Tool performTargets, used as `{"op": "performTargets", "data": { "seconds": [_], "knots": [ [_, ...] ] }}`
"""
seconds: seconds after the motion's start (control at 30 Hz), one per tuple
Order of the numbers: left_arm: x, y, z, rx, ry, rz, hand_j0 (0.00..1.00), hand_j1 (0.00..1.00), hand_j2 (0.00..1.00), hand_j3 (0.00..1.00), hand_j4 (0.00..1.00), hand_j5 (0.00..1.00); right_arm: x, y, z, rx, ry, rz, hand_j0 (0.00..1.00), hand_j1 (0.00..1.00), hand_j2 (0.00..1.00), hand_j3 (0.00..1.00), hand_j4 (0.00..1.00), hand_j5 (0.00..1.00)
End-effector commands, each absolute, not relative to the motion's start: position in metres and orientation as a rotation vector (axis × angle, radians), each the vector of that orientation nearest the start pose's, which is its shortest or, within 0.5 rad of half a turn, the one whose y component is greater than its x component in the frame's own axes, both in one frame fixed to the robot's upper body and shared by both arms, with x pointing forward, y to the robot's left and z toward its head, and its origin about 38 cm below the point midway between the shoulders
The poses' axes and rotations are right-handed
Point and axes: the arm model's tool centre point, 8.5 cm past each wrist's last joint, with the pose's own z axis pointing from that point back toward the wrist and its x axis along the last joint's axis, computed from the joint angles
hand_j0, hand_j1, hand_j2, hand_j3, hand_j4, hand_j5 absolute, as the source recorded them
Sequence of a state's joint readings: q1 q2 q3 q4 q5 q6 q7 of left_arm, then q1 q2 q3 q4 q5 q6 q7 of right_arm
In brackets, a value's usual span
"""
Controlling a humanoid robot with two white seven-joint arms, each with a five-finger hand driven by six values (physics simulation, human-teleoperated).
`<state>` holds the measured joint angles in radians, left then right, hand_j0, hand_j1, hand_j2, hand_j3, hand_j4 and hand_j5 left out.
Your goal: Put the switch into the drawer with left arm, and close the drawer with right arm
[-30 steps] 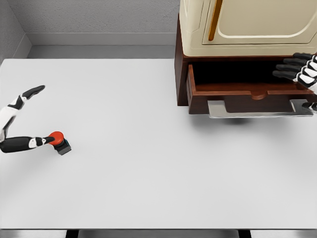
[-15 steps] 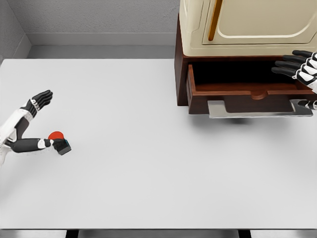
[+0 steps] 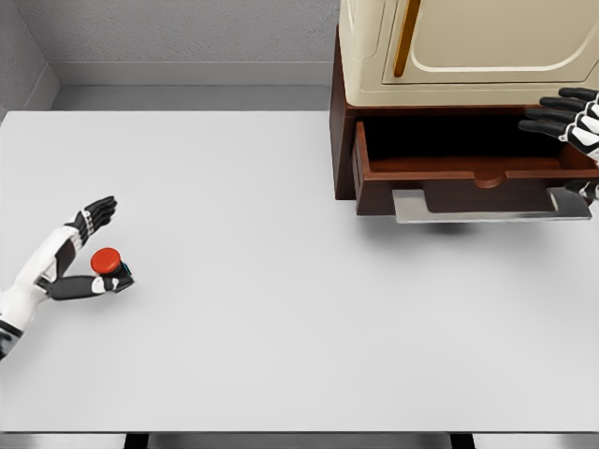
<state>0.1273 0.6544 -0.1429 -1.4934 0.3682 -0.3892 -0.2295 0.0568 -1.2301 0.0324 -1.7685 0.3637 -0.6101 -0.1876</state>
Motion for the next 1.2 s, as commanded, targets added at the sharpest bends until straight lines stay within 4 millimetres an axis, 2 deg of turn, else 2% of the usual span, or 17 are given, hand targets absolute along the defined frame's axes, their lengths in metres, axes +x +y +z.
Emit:
{"op": "performTargets", "data": {
  "seconds": [0.0, 0.03, 0.1, 0.2, 0.23, 0.37, 0.5, 0.53, 0.57, 0.63, 0.73, 0.83, 0.87, 0.9, 0.93, 1.17],
  "knots": [
    [0.315, 0.392, 0.071, -0.011, -1.574, -0.574, 1.00, 1.00, 1.00, 1.00, 1.00, 1.00, 0.328, -0.399, 0.300, 1.084, 2.550, -2.311, 0.71, 0.71, 0.71, 0.71, 0.71, 0.71],
    [0.314, 0.393, 0.068, -0.008, -1.570, -0.570, 1.00, 1.00, 1.00, 1.00, 1.00, 1.00, 0.328, -0.399, 0.300, 1.083, 2.548, -2.315, 0.56, 0.56, 0.56, 0.56, 0.56, 0.56],
    [0.314, 0.394, 0.065, -0.007, -1.566, -0.565, 1.00, 1.00, 1.00, 1.00, 1.00, 1.00, 0.328, -0.399, 0.300, 1.083, 2.541, -2.324, 0.38, 0.38, 0.38, 0.38, 0.38, 0.38],
    [0.312, 0.392, 0.059, -0.010, -1.547, -0.571, 1.00, 1.00, 1.00, 1.00, 1.00, 1.00, 0.328, -0.400, 0.301, 1.089, 2.533, -2.328, 0.16, 0.16, 0.16, 0.16, 0.16, 0.16],
    [0.312, 0.390, 0.057, -0.014, -1.548, -0.569, 1.00, 1.00, 1.00, 1.00, 1.00, 1.00, 0.328, -0.401, 0.303, 1.101, 2.532, -2.317, 0.14, 0.14, 0.14, 0.14, 0.14, 0.14],
    [0.311, 0.390, 0.057, -0.013, -1.547, -0.570, 1.00, 1.00, 1.00, 1.00, 1.00, 1.00, 0.328, -0.401, 0.302, 1.098, 2.529, -2.326, 0.12, 0.12, 0.12, 0.12, 0.12, 0.12],
    [0.311, 0.390, 0.057, -0.013, -1.547, -0.570, 0.85, 0.85, 0.85, 0.85, 0.85, 0.85, 0.323, -0.402, 0.289, 1.063, 2.546, -2.374, 0.13, 0.13, 0.13, 0.13, 0.13, 0.13],
    [0.311, 0.389, 0.057, -0.014, -1.551, -0.571, 0.75, 0.75, 0.75, 0.75, 0.75, 0.75, 0.322, -0.402, 0.288, 1.058, 2.548, -2.378, 0.13, 0.13, 0.13, 0.13, 0.13, 0.13],
    [0.311, 0.389, 0.058, -0.015, -1.557, -0.573, 0.70, 0.70, 0.70, 0.70, 0.70, 0.70, 0.322, -0.403, 0.287, 1.055, 2.547, -2.386, 0.14, 0.14, 0.14, 0.14, 0.14, 0.14],
    [0.311, 0.389, 0.058, -0.016, -1.557, -0.573, 0.70, 0.70, 0.70, 0.70, 0.70, 0.70, 0.322, -0.403, 0.286, 1.052, 2.546, -2.393, 0.14, 0.14, 0.14, 0.14, 0.14, 0.14],
    [0.311, 0.388, 0.059, -0.019, -1.560, -0.575, 0.64, 0.64, 0.64, 0.64, 0.64, 0.64, 0.322, -0.403, 0.286, 1.052, 2.543, -2.394, 0.13, 0.13, 0.13, 0.13, 0.13, 0.13],
    [0.308, 0.384, 0.059, -0.026, -1.574, -0.589, 0.64, 0.64, 0.64, 0.64, 0.64, 0.64, 0.322, -0.403, 0.286, 1.052, 2.542, -2.398, 0.14, 0.14, 0.14, 0.14, 0.14, 0.14],
    [0.308, 0.384, 0.059, -0.027, -1.575, -0.590, 0.61, 0.61, 0.61, 0.61, 0.61, 0.61, 0.322, -0.403, 0.286, 1.052, 2.541, -2.398, 0.14, 0.14, 0.14, 0.14, 0.14, 0.14],
    [0.307, 0.382, 0.061, -0.032, -1.590, -0.595, 0.48, 0.48, 0.48, 0.48, 0.48, 0.48, 0.322, -0.403, 0.286, 1.051, 2.544, -2.397, 0.14, 0.14, 0.14, 0.14, 0.14, 0.14],
    [0.307, 0.381, 0.063, -0.033, -1.601, -0.600, 0.45, 0.45, 0.45, 0.45, 0.45, 0.45, 0.321, -0.403, 0.285, 1.049, 2.542, -2.402, 0.14, 0.14, 0.14, 0.14, 0.14, 0.14],
    [0.313, 0.374, 0.076, -0.044, -1.644, -0.613, 0.43, 0.43, 0.43, 0.43, 0.43, 0.43, 0.321, -0.406, 0.285, 1.050, 2.525, -2.427, 0.14, 0.14, 0.14, 0.14, 0.14, 0.14]
  ]
}}
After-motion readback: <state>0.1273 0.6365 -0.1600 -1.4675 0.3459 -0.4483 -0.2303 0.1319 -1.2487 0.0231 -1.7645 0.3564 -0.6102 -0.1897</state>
